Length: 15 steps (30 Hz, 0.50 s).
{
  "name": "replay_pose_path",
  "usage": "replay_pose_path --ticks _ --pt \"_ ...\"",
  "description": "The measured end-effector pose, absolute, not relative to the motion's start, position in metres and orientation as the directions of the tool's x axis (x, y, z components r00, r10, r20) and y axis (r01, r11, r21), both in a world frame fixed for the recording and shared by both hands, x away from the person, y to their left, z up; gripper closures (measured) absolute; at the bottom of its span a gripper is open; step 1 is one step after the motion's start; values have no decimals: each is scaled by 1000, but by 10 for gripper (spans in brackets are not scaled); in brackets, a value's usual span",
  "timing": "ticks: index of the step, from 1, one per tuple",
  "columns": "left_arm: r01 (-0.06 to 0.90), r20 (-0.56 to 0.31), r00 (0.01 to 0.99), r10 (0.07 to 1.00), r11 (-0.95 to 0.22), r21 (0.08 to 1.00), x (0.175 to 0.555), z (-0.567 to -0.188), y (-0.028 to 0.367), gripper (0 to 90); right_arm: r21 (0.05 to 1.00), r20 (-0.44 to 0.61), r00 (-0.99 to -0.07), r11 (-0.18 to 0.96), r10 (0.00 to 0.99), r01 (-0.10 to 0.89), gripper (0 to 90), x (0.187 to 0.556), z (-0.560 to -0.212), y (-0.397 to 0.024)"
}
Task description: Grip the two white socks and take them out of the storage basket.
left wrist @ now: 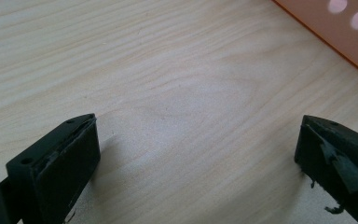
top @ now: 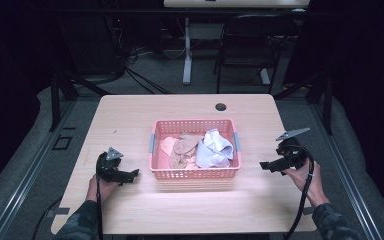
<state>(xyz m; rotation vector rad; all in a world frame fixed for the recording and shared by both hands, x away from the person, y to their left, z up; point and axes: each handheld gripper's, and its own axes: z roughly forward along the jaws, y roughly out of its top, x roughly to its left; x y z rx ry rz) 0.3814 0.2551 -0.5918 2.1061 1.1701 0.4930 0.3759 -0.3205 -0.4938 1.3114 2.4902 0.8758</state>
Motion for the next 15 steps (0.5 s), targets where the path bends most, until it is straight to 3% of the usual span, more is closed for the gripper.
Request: replay_pose_path --ticks 15 --pt "598 4 525 851 -373 709 381 -592 255 0 603 110 -618 442 779 664 87 385 -457 -296"
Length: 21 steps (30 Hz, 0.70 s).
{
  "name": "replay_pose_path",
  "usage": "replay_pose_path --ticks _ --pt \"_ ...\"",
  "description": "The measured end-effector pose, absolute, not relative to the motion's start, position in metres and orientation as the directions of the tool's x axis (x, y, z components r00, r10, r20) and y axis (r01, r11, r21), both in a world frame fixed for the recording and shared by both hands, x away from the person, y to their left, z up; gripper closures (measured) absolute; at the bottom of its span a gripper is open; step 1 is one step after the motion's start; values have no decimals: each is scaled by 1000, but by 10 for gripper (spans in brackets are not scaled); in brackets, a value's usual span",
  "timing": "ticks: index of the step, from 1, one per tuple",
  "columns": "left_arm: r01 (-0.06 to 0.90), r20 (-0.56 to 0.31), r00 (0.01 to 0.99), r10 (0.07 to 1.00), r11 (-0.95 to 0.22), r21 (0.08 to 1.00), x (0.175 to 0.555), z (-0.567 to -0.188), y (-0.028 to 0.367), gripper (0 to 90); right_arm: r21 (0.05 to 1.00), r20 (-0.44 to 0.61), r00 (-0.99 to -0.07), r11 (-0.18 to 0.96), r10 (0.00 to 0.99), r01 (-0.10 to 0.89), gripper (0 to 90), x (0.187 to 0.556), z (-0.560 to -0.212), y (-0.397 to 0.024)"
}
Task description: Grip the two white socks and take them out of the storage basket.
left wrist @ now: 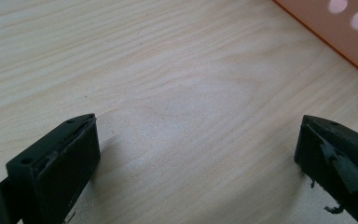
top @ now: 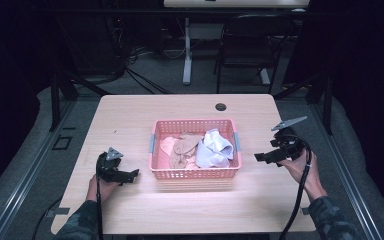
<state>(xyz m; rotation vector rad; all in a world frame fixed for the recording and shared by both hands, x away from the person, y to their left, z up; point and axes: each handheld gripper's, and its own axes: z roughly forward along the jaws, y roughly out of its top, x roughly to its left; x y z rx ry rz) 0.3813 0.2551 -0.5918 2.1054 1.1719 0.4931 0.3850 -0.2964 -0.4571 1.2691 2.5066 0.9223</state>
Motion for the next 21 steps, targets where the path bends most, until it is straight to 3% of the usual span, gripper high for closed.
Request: replay_pose_path --ticks 21 --pt "598 3 524 852 -371 711 381 -592 255 0 579 89 -739 570 667 583 141 410 -435 -204"
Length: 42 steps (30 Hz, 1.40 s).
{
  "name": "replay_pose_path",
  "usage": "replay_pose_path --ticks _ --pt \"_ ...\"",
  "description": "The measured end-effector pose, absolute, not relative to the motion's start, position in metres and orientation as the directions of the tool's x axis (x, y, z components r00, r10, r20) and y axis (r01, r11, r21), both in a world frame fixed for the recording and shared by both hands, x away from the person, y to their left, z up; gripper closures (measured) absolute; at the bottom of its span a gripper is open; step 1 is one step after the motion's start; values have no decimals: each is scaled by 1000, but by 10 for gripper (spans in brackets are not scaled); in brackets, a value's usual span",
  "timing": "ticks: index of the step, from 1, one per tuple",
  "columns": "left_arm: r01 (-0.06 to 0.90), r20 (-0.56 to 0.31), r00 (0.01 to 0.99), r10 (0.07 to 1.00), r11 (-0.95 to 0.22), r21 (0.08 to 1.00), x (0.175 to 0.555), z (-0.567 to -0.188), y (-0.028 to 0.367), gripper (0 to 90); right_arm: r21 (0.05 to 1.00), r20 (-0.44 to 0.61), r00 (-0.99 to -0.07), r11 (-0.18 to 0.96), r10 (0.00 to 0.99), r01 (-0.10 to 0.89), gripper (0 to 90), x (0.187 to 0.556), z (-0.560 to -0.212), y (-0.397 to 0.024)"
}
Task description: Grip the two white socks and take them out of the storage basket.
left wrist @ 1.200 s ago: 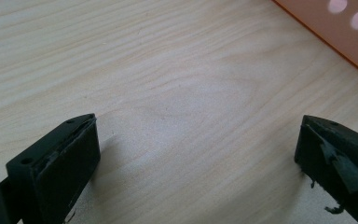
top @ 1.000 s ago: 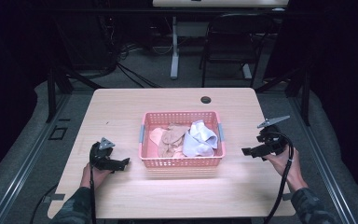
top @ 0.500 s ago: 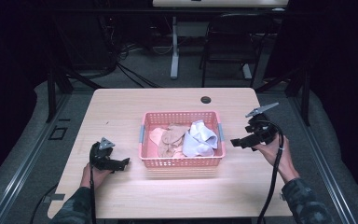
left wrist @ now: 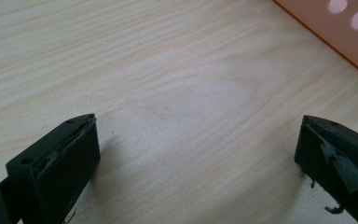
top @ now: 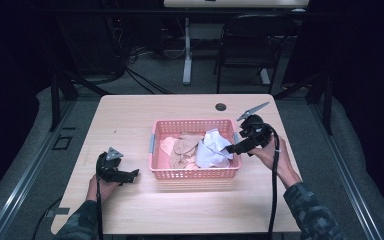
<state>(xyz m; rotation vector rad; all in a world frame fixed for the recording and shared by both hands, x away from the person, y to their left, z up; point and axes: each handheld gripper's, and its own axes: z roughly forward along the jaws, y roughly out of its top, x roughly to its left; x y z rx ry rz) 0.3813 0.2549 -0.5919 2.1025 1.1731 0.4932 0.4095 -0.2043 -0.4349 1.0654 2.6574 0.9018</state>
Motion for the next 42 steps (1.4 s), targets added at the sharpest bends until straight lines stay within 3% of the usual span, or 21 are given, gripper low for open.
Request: replay_pose_path --ticks 6,7,10,12,24,32,38,42 --pt "598 5 526 850 -374 709 381 -592 255 0 526 105 -756 609 646 594 200 415 -451 -181" --pt "598 5 526 851 -374 709 381 -592 255 0 517 111 -753 610 649 601 274 415 -457 -178" --pt "598 5 526 850 -373 710 381 -592 255 0 507 118 -752 612 648 607 308 415 -461 -175" --pt "598 5 526 850 -374 709 381 -592 255 0 487 114 -750 621 651 613 385 415 -466 -171" --pt "597 5 527 850 -374 709 381 -592 255 0 384 115 -740 657 662 648 575 419 -487 -167" --pt "599 3 525 851 -372 709 381 -592 255 0 361 79 -741 674 667 645 832 419 -490 -163" --pt "598 5 527 850 -374 709 381 -592 255 0 378 94 -748 672 657 637 876 418 -488 -163" --pt "597 5 527 850 -374 709 381 -592 255 0 440 118 -759 652 640 618 880 414 -475 -162"
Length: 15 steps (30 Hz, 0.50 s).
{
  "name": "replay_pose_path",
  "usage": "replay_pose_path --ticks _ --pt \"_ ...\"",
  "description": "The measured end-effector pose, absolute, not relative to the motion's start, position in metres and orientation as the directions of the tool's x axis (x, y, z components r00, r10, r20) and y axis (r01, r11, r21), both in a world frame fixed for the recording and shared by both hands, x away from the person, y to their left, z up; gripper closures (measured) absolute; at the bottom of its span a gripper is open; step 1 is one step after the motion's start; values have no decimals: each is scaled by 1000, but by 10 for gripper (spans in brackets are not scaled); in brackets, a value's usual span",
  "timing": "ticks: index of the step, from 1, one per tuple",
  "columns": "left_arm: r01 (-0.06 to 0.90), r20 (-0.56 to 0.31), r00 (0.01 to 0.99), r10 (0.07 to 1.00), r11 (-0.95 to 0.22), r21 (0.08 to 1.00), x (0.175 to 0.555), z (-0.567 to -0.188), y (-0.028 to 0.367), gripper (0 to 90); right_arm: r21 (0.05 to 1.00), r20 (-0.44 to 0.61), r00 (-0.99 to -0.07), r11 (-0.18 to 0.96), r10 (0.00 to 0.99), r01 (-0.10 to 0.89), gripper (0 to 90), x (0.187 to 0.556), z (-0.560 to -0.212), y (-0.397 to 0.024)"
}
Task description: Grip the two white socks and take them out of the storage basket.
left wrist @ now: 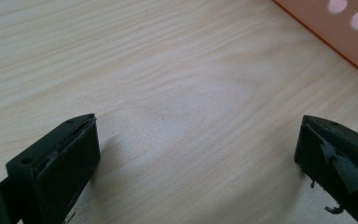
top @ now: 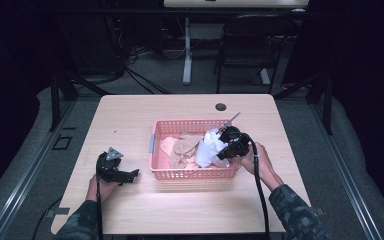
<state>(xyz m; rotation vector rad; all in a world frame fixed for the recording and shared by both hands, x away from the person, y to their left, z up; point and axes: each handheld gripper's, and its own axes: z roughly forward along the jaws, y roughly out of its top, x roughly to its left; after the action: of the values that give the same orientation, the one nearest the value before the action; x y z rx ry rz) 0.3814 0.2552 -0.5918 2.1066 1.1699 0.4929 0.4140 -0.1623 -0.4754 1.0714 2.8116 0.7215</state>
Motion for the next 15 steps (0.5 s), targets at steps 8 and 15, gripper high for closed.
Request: replay_pose_path --ticks 8,15 --pt "597 5 527 850 -374 709 381 -592 255 0 499 116 -763 627 636 598 885 413 -456 -166" --pt "597 5 527 850 -374 709 381 -592 255 0 545 124 -772 608 623 578 888 413 -444 -167"
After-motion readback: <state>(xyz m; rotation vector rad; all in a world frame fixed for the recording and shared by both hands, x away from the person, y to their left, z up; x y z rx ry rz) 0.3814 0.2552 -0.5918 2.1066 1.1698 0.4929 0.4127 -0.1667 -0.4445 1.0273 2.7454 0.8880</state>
